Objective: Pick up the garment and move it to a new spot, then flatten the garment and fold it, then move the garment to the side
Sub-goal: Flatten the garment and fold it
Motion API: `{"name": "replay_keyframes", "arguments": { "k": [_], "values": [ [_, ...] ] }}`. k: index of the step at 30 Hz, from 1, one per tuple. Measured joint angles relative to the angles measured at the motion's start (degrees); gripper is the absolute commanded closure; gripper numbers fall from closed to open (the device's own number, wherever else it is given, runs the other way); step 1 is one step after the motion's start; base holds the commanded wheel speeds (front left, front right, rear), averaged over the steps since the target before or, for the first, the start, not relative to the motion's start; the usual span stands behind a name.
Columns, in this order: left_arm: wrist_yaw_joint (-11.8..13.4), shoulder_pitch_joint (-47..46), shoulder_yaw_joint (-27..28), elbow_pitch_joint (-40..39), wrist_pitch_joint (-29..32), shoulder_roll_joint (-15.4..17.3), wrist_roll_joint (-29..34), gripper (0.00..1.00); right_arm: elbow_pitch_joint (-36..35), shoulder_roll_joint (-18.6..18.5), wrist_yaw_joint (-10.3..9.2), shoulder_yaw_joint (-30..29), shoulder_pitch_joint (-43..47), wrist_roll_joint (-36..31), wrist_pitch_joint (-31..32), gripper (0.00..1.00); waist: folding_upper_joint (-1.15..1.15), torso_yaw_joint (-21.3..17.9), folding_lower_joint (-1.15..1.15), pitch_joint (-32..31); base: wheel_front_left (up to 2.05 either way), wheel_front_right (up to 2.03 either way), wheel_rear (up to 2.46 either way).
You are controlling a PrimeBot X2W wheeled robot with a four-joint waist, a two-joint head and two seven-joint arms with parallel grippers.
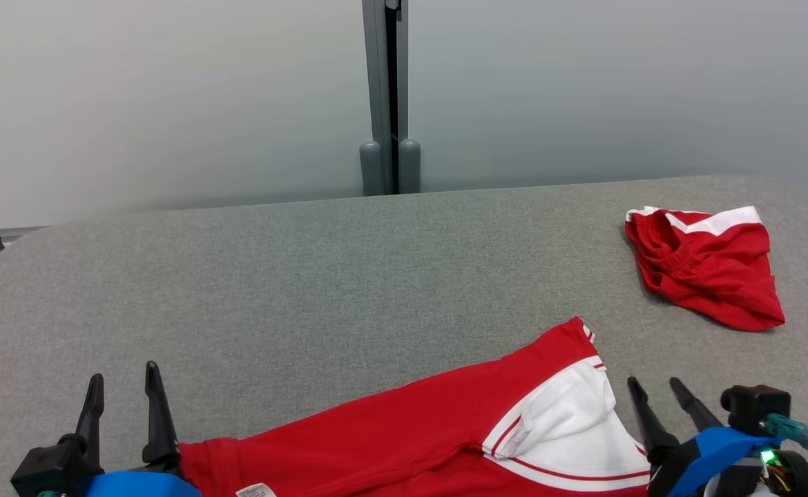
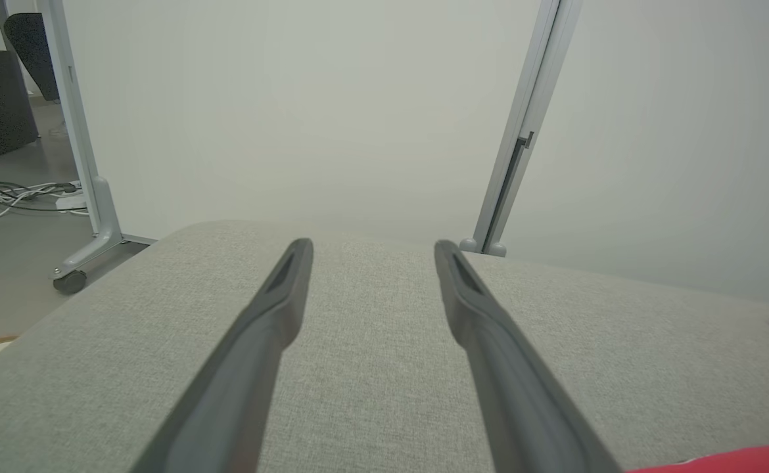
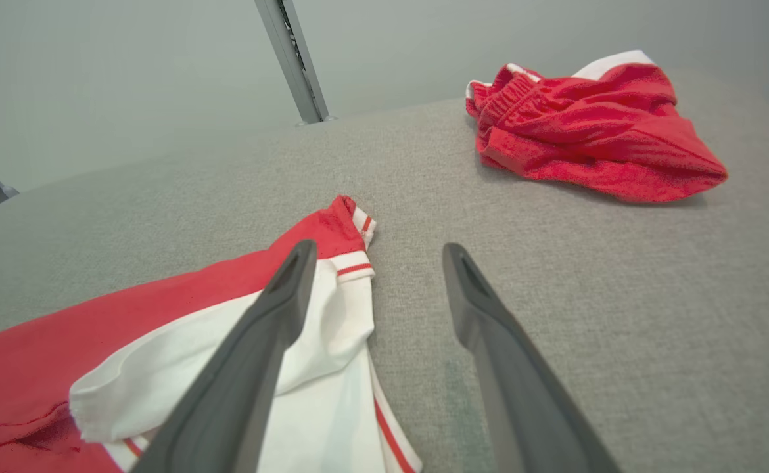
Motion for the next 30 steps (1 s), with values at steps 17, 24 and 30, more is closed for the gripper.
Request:
{"name": "replay_keyframes", "arguments": {
  "k": [17,24,30],
  "values": [
    [-7.7,-4.2,0.3,7.4,0.0,-4.3,2.5,0.0,22.6,1.6,-0.1,1.8,-14.5,-1.9,28.0,0.0,0.0,6.0,-0.01,0.6,0.0,0.0,0.0],
    [-8.8,-4.6,1.1,8.8,0.0,-5.4,3.3,0.0,25.2,1.4,-0.47,1.3,-16.8,1.3,34.7,0.82,-0.01,7.9,-0.01,1.1,0.0,0.0,0.0],
    [-9.5,-4.7,2.0,9.8,0.0,-5.8,3.8,0.0,22.7,2.9,-0.12,2.1,-17.0,3.8,32.2,1.0,0.01,7.8,0.01,1.1,0.0,0.0,0.0]
  ]
}}
